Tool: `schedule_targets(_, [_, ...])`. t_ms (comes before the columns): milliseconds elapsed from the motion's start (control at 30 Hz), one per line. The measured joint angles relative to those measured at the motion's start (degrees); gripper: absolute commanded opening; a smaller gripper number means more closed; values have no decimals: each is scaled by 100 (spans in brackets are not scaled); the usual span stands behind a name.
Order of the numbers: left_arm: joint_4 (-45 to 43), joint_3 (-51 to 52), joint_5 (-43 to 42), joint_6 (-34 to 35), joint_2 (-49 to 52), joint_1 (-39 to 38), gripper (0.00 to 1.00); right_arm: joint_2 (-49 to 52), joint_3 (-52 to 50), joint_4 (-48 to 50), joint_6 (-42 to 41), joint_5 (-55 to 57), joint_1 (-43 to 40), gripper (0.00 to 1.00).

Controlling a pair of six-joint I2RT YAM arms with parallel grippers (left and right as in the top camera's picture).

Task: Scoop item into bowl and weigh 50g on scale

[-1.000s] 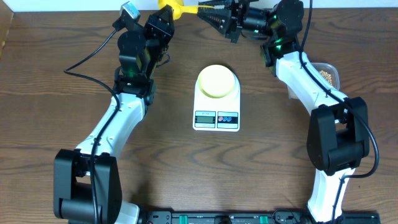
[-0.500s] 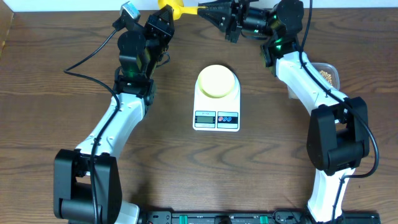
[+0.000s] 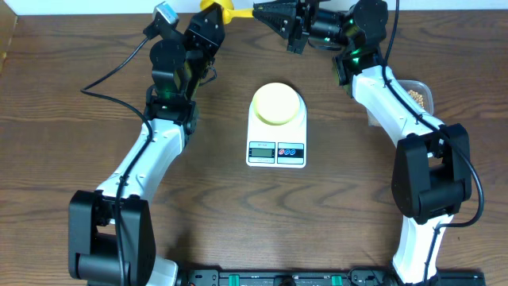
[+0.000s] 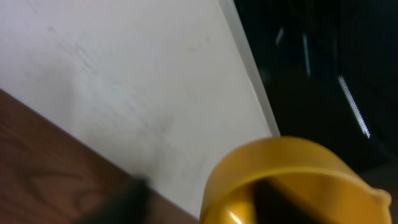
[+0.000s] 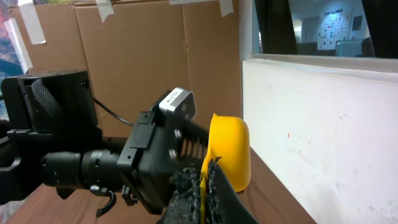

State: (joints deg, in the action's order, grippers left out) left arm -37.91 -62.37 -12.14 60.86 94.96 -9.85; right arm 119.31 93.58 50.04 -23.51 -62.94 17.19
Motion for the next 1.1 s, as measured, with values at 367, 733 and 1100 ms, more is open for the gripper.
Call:
schedule_targets(367, [0,0,-7,-2,0,0,88,0,2,-210,210,105,-20,1])
schedule_targets(733, [46,0,-151,-4,0,-2,88,2,2,-612,640,688,-378,1])
schedule_targets(1100, [1207,-2,-153,-9,0,0,88,2,7,-1351,1252,1370,-984,1])
